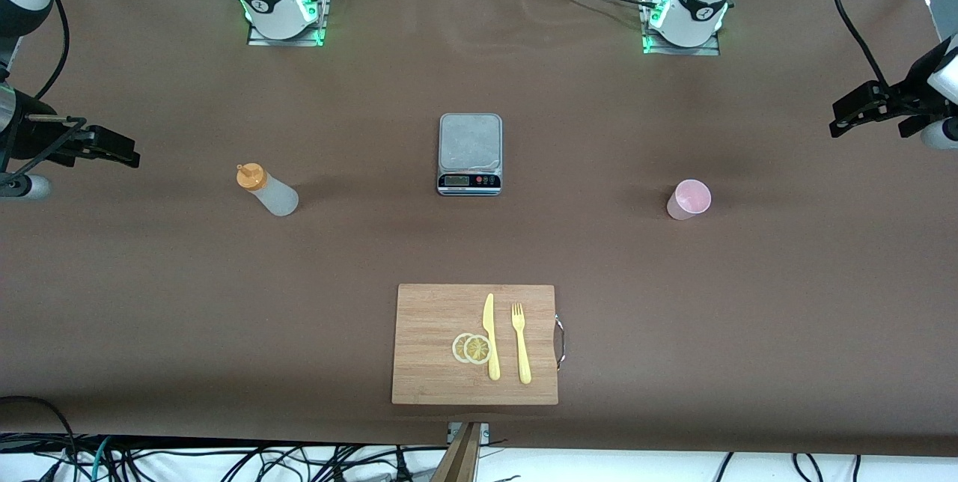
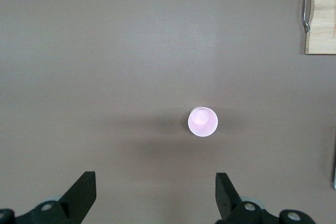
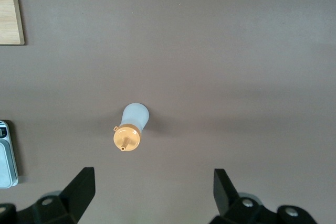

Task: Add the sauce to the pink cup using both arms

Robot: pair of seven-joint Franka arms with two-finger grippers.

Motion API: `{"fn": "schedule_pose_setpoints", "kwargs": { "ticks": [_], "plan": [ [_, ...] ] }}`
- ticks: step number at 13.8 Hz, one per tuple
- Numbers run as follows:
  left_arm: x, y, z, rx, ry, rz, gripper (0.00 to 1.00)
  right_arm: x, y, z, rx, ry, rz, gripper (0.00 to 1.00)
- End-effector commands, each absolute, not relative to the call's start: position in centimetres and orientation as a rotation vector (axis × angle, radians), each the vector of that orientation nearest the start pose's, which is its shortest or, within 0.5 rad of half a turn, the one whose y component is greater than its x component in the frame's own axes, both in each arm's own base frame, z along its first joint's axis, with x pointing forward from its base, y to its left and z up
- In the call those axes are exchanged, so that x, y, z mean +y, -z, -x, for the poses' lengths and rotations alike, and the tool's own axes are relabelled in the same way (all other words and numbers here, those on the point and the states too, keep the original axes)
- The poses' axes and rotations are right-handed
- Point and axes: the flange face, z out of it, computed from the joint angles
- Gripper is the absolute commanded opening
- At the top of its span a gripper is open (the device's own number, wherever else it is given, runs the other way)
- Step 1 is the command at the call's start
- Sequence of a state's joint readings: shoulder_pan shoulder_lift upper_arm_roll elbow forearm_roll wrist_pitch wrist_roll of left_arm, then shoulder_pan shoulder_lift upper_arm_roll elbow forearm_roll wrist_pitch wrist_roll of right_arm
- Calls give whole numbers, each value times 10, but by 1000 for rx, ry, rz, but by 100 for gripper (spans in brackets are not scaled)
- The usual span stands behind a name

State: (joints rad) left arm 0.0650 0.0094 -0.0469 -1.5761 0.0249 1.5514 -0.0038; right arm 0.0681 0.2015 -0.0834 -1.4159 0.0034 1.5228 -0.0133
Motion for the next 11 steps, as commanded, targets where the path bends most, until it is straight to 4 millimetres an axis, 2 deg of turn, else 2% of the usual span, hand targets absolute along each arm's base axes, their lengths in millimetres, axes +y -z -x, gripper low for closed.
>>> {"fn": "schedule_pose_setpoints", "kwargs": {
  "ticks": [1,4,11],
  "plan": [
    [11,-608,-561,-15,-98,3115,100,-5,-583,-609,-19,-130,3152,100],
    [12,-594,-564,-12,-146,3124,100,-5,-583,-609,-16,-132,3152,100],
    [7,-544,-572,-26,-251,3117,100,-7,-582,-609,-4,-132,3152,100]
  ]
}}
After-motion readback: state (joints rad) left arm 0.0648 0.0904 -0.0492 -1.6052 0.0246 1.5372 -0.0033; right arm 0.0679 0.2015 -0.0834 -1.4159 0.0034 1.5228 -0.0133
